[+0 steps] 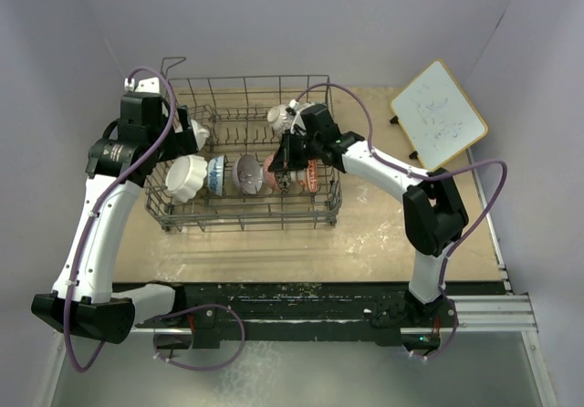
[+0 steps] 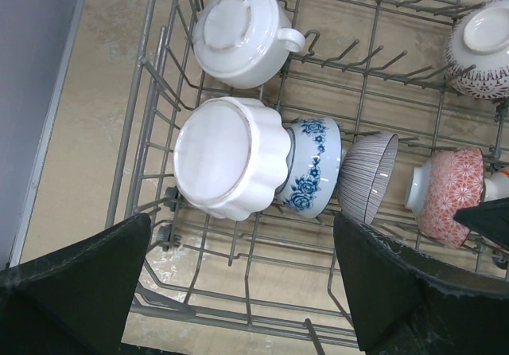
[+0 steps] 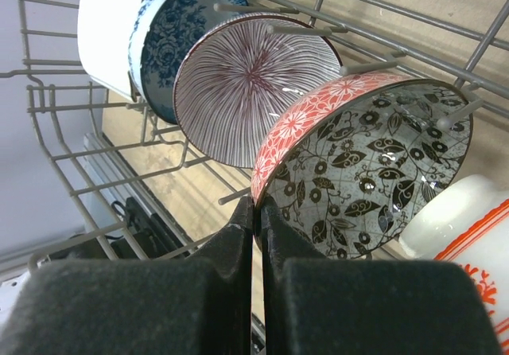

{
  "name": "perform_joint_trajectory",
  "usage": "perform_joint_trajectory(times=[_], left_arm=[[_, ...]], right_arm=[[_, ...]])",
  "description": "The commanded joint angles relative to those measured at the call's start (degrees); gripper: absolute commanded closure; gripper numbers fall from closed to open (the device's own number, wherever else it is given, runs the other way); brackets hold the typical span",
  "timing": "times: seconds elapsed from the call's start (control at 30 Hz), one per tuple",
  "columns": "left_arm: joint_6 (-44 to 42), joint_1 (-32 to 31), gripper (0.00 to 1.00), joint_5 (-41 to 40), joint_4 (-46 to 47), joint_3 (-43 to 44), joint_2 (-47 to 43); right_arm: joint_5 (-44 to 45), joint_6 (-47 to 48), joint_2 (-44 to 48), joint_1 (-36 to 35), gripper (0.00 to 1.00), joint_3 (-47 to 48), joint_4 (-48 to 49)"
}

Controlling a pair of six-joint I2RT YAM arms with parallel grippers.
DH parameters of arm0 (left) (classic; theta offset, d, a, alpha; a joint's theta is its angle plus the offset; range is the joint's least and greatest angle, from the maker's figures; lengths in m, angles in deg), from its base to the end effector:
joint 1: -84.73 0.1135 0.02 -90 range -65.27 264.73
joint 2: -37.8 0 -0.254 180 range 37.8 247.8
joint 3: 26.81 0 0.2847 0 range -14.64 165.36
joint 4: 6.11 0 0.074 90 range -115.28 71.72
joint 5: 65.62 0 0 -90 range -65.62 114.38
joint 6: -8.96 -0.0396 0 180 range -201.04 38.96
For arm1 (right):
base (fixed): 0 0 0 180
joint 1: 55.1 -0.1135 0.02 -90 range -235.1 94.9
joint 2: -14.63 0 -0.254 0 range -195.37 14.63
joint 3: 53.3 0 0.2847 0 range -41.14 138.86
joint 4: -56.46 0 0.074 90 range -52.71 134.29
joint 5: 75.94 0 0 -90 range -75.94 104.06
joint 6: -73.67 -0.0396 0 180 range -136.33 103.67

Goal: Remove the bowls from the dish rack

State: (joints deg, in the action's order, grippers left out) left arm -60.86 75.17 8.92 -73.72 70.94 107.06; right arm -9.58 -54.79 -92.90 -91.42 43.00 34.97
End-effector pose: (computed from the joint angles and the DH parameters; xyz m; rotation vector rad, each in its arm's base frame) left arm 0.2653 -0.0340 0.4161 -0.3482 2.1971 0.0202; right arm 0.3681 0.2903 0.2407 -0.2220 2.3272 1.1564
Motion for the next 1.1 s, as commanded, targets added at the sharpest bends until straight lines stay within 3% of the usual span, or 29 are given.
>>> perform_joint_trajectory(times=[0.0, 0.4, 0.67, 0.8, 0.9, 1.07], left_arm=[[-0.5, -0.2, 0.00, -0.6, 1.0, 1.0, -0.8], [0.5, -0.2, 0.00, 1.2, 2.9, 1.3, 1.1], [0.7, -0.2, 0.00, 2.0, 3.6, 1.2, 1.9], [0.4, -0.2, 0.00, 2.3, 4.3, 1.3, 2.6], [0.3, -0.2, 0.00, 3.5, 5.0, 1.4, 3.9], [0.3, -0.2, 0.01, 5.4, 6.8, 2.2, 5.8]], right_arm=[[-8.1, -1.5, 6.4, 0.4, 1.00, 0.1, 10.2], [-14.4, -5.2, 13.2, 3.0, 1.00, -3.6, 19.7], [-13.3, -6.2, 17.8, 7.3, 1.00, -3.8, 18.8], [-10.3, -0.4, 20.9, 12.8, 1.00, -0.7, 8.2], [-3.8, 7.7, 20.1, 15.5, 1.00, 7.8, -7.9], [14.7, 16.7, 18.5, 17.6, 1.00, 16.5, -26.8]])
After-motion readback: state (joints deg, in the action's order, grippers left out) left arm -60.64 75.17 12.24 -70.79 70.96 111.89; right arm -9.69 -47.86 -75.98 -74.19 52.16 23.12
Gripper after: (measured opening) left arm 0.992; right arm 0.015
